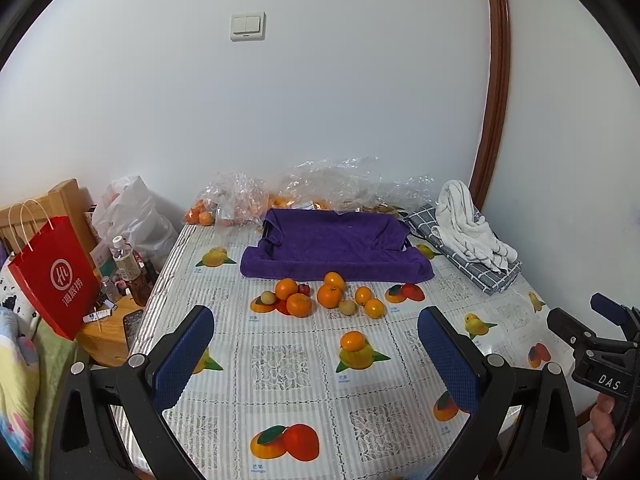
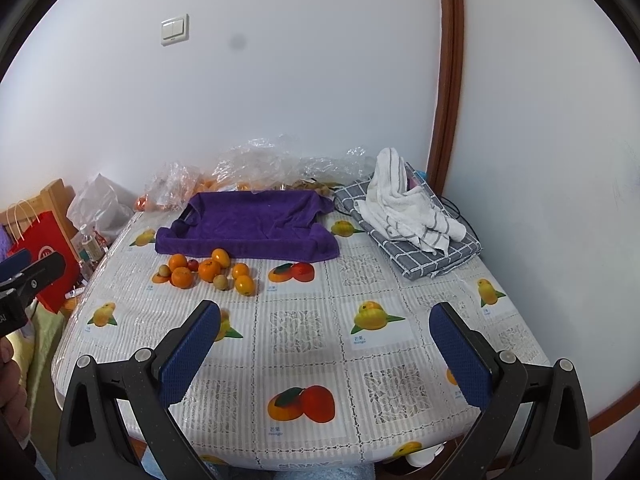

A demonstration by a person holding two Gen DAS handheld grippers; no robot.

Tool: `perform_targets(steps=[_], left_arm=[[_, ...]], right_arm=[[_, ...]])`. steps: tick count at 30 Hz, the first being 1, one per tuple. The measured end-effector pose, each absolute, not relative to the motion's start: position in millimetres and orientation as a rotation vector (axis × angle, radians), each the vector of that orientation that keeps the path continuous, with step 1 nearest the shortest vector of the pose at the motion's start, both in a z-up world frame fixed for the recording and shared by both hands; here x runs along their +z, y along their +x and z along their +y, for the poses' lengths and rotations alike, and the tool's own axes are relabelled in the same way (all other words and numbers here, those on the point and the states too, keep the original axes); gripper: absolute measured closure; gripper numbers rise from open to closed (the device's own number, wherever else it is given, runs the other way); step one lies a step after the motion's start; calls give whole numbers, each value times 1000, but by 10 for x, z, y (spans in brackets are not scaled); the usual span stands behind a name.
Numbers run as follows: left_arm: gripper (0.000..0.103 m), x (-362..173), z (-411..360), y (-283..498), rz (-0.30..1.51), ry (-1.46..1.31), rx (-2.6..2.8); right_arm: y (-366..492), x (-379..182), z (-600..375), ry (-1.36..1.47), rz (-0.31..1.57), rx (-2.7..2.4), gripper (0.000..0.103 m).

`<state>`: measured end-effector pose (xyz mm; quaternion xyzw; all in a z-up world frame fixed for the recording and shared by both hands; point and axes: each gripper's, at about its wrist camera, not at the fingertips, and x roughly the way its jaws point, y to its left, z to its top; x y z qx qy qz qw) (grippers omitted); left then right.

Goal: Organize fruits
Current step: 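Lower the right gripper onto a small orange and close it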

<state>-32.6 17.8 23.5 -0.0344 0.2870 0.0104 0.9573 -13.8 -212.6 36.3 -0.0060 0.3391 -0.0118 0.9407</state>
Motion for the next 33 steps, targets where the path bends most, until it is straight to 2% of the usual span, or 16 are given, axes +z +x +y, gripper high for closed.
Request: perform_targets(steps=[15, 21, 25, 30, 33], left_arm=[[0, 62, 453, -98, 620, -125, 83], [0, -131, 605, 67, 647, -138, 94], [1, -309, 737, 231, 700, -156, 72], [1, -556, 877, 450, 753, -94, 81], [1, -746, 1011, 557, 787, -89, 93]], right_arm=[[149, 174, -1961, -17, 699, 20, 0], [375, -102, -1860, 7, 754, 56, 7], [508, -332, -1801, 36, 809, 81, 24], [717, -665, -1649, 53, 888, 119, 25], [822, -845, -1470, 30, 926, 153, 30]])
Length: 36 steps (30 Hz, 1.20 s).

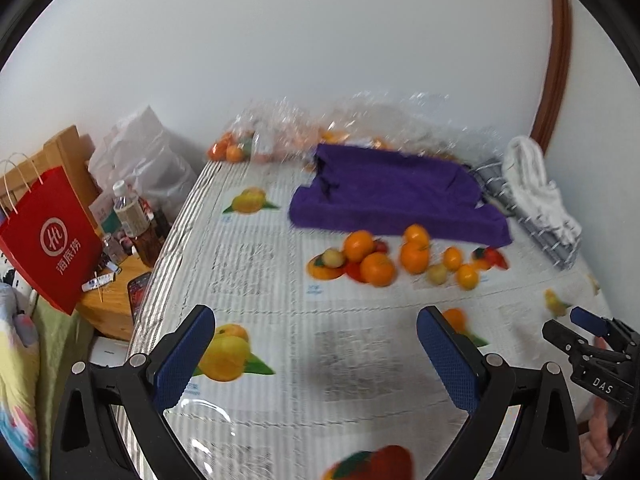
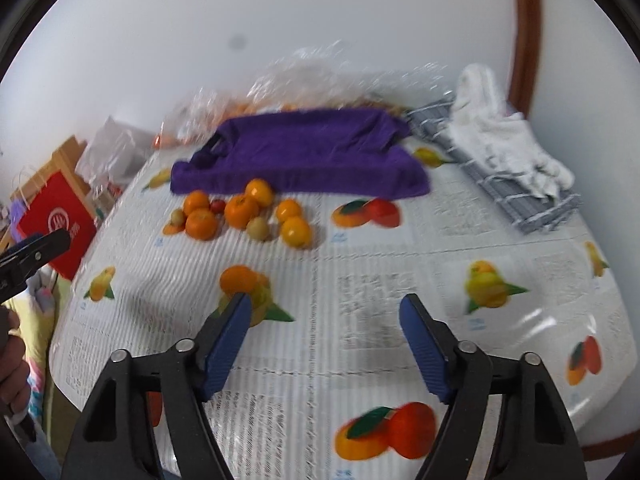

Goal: Organize fruits
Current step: 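Lower the right gripper onto a small orange and close it, then close the left gripper on a large orange while the right gripper holds its orange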

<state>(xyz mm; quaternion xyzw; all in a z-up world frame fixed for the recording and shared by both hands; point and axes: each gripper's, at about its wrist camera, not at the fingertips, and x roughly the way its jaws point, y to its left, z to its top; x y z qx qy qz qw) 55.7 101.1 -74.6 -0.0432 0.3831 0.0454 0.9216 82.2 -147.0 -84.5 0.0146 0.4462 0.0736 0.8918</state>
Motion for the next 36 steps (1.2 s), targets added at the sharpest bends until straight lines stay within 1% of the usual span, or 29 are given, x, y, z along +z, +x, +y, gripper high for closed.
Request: perform_targets(steps=[3, 6, 11, 13, 15, 17, 19, 20, 21, 22, 28, 36], left_arm=[[2, -982, 1177, 679, 831, -108, 115], [10, -1196, 1314, 775, 869, -136, 123], [11, -1399, 1441, 816, 871, -157, 138], [17, -1473, 1467, 838, 879, -160, 143], [25, -1534, 1478, 855, 894, -154, 144], [26, -1598, 1496, 856, 909, -146, 144], [27, -1639, 1524, 855, 920, -154, 139], [29, -1658, 1549, 850, 925, -173, 125], [29, -1673, 1571, 847, 927, -191, 116], [29, -1686, 1603, 835, 924, -216, 109], [30, -1720, 1662, 806, 924, -246, 71], [31, -1644, 1383, 989, 908, -264, -19]], right_arm=[[912, -986, -1255, 10, 935, 182, 30], [975, -1105, -1028, 0, 933, 227, 30], [1105, -1358, -692, -62, 951, 259, 35], [1174, -1462, -608, -60, 973, 269, 39], [1234, -1550, -544, -62, 990, 266, 39], [1293, -1620, -520, -57, 992, 255, 41], [1320, -1663, -514, -50, 991, 252, 51], [1330, -1679, -513, -50, 988, 251, 52], [1333, -1684, -515, -52, 975, 244, 57], [1338, -1688, -514, -56, 966, 240, 64], [1322, -1663, -536, -88, 956, 271, 64], [1252, -1528, -862, -102, 913, 234, 64]])
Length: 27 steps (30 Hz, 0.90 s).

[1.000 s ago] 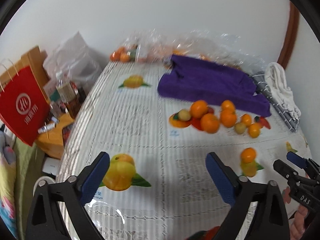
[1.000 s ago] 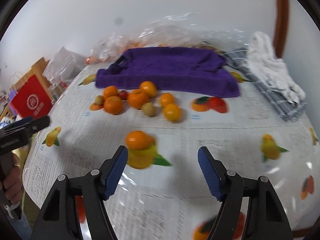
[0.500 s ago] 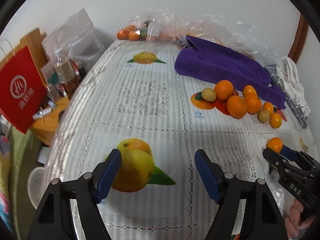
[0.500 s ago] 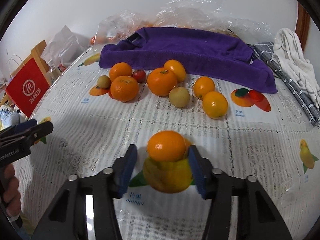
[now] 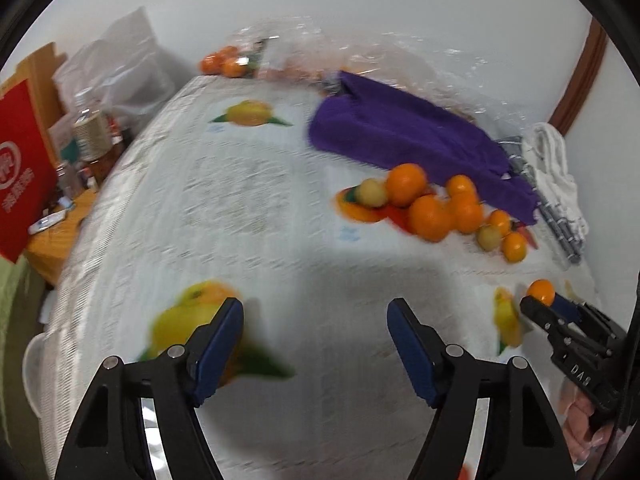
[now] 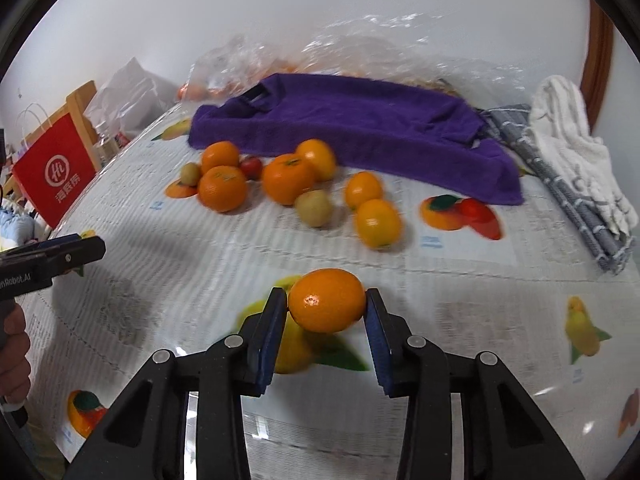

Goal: Organize fruits
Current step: 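Close the left gripper on a large orange while the right gripper holds its orange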

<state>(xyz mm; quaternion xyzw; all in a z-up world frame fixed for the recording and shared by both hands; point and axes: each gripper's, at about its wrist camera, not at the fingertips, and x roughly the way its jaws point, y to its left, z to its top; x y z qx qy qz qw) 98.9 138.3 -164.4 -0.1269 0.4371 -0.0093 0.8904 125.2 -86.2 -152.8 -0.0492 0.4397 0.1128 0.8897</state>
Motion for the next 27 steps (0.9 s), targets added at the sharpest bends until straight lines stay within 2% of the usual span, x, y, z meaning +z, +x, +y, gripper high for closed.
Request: perform_targets(steps=[11, 21, 23, 25, 27], left_arm=[[31, -1583, 635, 1569, 893, -194, -161], [32, -1736, 502, 1802, 920, -168, -100], [37, -1743, 478, 1826, 922, -141, -90], [47, -1737, 450, 1850, 928, -115, -93], [63, -1730, 433, 1866, 930, -103, -99]], right_arm=[[1291, -1424, -1506, -72, 904, 130, 64], [1341, -1514, -1761, -61, 931, 95, 64], [1374, -1530, -1764, -63, 933, 99, 64], [1411, -1543, -1755, -63, 936, 99, 64], [1444, -1550, -1745, -56, 938, 102, 64]])
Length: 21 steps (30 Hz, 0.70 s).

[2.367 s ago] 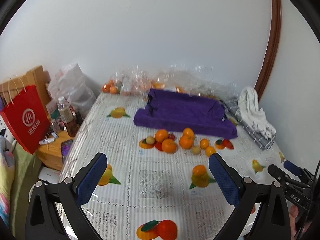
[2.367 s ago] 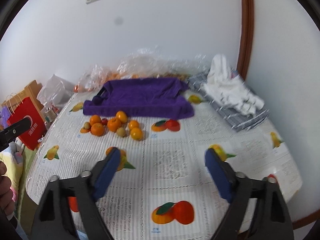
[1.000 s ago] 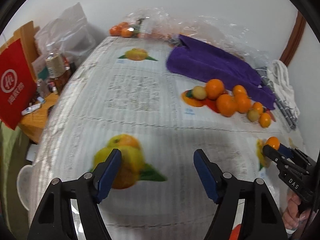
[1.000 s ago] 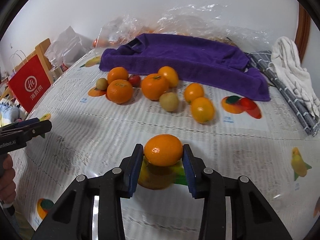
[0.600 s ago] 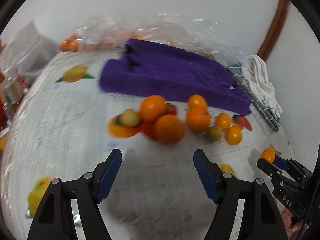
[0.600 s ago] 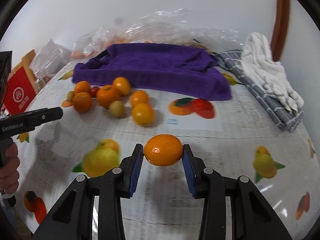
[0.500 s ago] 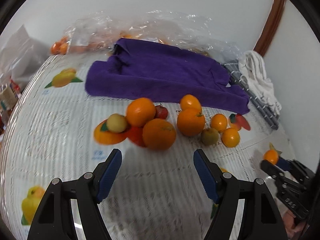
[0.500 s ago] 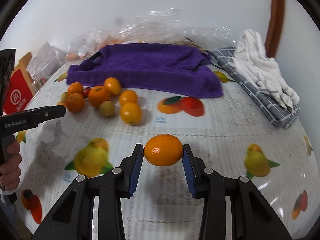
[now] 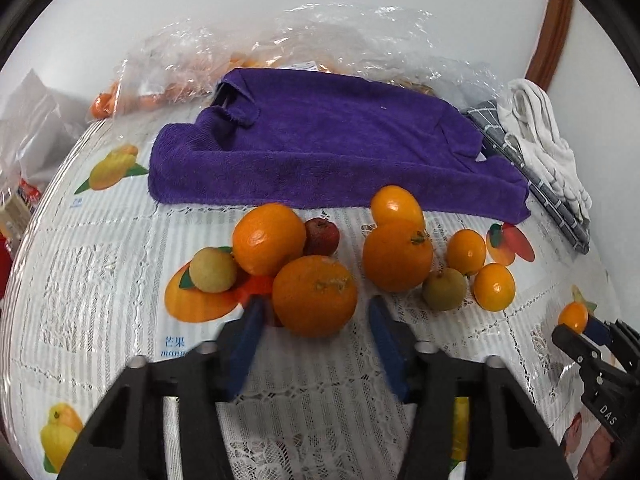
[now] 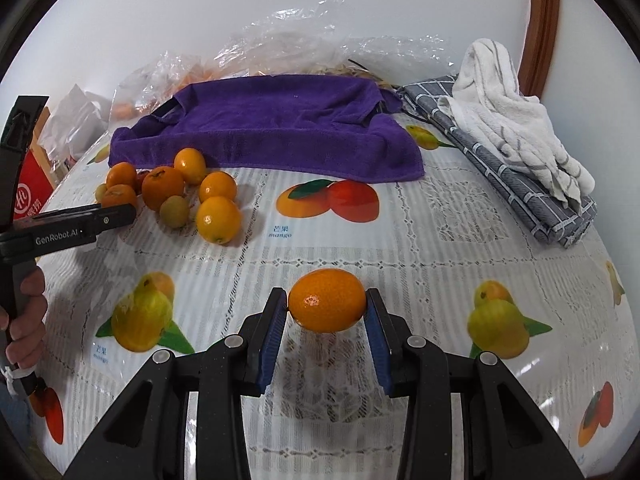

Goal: Organize fruits
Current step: 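Close the left gripper on a large orange while the right gripper holds its orange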

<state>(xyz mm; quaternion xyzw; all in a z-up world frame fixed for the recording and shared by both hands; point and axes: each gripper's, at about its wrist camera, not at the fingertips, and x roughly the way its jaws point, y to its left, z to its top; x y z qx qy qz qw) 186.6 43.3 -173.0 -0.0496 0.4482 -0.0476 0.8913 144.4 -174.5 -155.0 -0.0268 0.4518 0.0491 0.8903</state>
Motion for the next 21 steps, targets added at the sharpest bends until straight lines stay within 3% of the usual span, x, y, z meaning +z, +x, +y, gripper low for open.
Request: perform_targets(steps=[21], left_arm=[[64, -1453, 673, 1661, 910, -228, -134]], right_arm=[[1490, -1390, -1787, -49, 902, 68, 64]])
